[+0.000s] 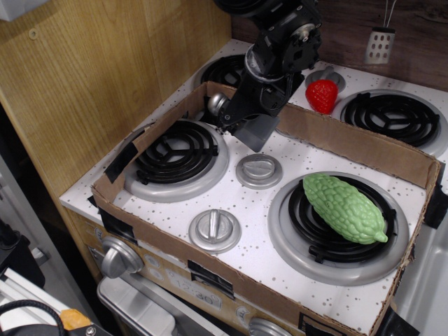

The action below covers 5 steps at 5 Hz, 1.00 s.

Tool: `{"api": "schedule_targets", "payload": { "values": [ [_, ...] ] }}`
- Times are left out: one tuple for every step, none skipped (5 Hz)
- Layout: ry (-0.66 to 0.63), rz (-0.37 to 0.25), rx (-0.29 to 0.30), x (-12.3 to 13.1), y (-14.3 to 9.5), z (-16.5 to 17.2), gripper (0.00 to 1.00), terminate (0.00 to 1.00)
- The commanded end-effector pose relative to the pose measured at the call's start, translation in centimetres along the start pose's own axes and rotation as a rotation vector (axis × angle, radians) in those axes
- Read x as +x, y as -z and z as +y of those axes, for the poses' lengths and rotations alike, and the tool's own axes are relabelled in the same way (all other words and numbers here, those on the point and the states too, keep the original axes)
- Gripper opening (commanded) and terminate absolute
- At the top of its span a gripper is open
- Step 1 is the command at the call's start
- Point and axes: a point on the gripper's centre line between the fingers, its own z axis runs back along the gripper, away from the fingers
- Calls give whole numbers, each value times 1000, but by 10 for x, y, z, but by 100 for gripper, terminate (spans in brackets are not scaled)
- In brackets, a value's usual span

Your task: Right pepper shaker

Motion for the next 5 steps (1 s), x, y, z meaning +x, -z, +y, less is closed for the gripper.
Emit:
{"api": "schedule_targets", "payload": {
  "values": [
    [82, 169, 120, -3, -25, 2, 0, 0],
    [175, 306, 187, -2, -22, 4, 0, 0],
    [273, 399, 230, 2, -20, 12, 0, 0],
    [324, 485, 277, 5, -14, 16, 0, 0],
    [384, 535, 283, 7, -3, 18, 0, 0]
  ]
}}
